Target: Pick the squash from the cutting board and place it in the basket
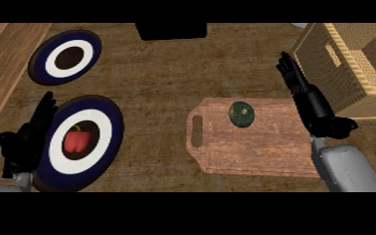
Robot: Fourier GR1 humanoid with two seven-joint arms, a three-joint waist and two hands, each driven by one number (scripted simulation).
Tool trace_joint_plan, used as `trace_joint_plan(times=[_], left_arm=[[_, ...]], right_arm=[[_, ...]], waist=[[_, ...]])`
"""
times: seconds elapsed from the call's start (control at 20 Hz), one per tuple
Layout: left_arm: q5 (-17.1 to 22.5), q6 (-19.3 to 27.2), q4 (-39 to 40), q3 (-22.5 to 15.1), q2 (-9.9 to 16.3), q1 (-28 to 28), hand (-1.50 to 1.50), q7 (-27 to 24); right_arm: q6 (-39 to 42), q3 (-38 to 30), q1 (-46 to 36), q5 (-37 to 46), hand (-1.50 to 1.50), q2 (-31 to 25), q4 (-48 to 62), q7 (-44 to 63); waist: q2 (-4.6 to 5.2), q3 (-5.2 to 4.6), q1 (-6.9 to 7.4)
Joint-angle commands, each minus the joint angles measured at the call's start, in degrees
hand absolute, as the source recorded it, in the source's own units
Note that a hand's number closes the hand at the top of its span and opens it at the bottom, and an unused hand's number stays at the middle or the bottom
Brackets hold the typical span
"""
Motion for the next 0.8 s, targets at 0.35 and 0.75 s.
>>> trace_joint_plan(times=[0.35, 0.75], left_arm=[[1.54, 4.22, -14.75, -5.53, -12.56, -2.72, 0.00, 1.28], [0.49, 6.16, -17.34, -5.56, -13.08, -1.27, 0.00, 2.27]], right_arm=[[1.04, 8.04, 5.44, 6.05, 1.50, 3.54, -10.38, -8.39], [-30.82, 15.06, 8.69, 33.41, -1.50, 15.09, -11.64, 13.42]], waist=[[1.51, -1.62, 2.96], [1.14, -1.90, 1.84]])
